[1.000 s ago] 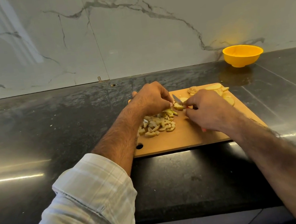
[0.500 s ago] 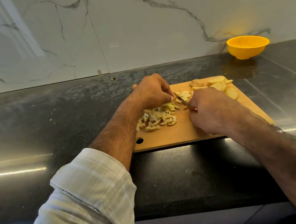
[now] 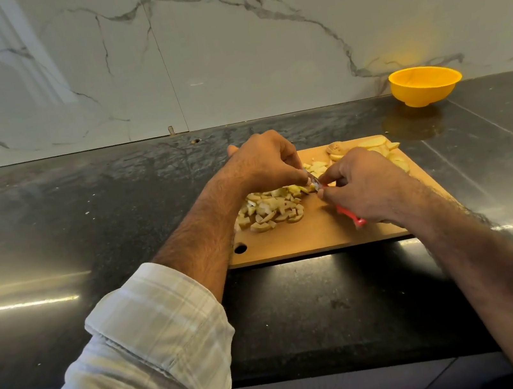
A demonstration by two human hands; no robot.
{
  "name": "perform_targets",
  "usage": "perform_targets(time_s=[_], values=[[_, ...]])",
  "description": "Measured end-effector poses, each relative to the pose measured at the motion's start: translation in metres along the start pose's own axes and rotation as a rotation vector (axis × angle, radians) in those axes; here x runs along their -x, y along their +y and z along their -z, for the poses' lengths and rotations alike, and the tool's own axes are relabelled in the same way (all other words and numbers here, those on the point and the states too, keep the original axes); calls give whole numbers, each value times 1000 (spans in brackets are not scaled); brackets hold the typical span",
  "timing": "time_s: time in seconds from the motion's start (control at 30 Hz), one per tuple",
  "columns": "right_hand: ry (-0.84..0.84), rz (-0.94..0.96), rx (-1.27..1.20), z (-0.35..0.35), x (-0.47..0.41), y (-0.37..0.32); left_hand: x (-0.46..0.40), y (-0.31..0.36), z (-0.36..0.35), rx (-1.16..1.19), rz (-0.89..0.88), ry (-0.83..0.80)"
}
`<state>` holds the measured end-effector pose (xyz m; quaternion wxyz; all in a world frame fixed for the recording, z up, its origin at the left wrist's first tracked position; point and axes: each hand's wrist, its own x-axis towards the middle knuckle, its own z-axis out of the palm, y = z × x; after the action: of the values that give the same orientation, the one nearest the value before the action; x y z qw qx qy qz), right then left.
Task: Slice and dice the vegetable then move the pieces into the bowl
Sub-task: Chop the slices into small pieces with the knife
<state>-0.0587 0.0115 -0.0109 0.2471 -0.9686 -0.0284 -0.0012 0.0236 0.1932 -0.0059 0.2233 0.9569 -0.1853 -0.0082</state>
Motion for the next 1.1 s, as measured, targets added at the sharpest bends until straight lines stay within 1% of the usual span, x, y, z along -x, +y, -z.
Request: perform_targets(time_s=[0.13, 0.27, 0.37, 0.4, 0.47, 0.57, 0.63, 0.7, 0.77, 0.83, 0.93, 1.03, 1.1], values=[[-12, -12, -9, 2, 1, 0, 0, 4, -2, -35, -38, 16], [4, -29, -75, 6, 5, -1, -5, 3, -8, -80, -20, 75], [67, -35, -211, 10, 9, 2, -7, 2, -10, -126, -9, 99], [98, -39, -215, 12, 8, 4, -7, 1, -10, -128, -12, 99], [117, -73, -96, 15, 6, 7, -7, -1, -6, -106, -26, 124], [99, -113, 116, 16, 4, 10, -6, -8, 0, -36, -24, 201], [85, -109, 148, 14, 4, 11, -7, -17, 5, -9, 0, 238], [67, -88, 124, 11, 4, 11, -9, -29, 10, 13, 29, 261], [56, -41, 97, 10, 5, 11, -9, -40, 16, -6, 75, 260], [98, -12, 77, 13, 5, 13, -9, -50, 21, -44, 136, 249], [152, -44, 119, 18, 4, 17, -6, -62, 26, -50, 212, 234], [82, -69, 125, 14, 3, 18, -6, -64, 25, 7, 218, 173], [44, -27, 77, 11, 4, 18, -7, -61, 21, 24, 201, 125]])
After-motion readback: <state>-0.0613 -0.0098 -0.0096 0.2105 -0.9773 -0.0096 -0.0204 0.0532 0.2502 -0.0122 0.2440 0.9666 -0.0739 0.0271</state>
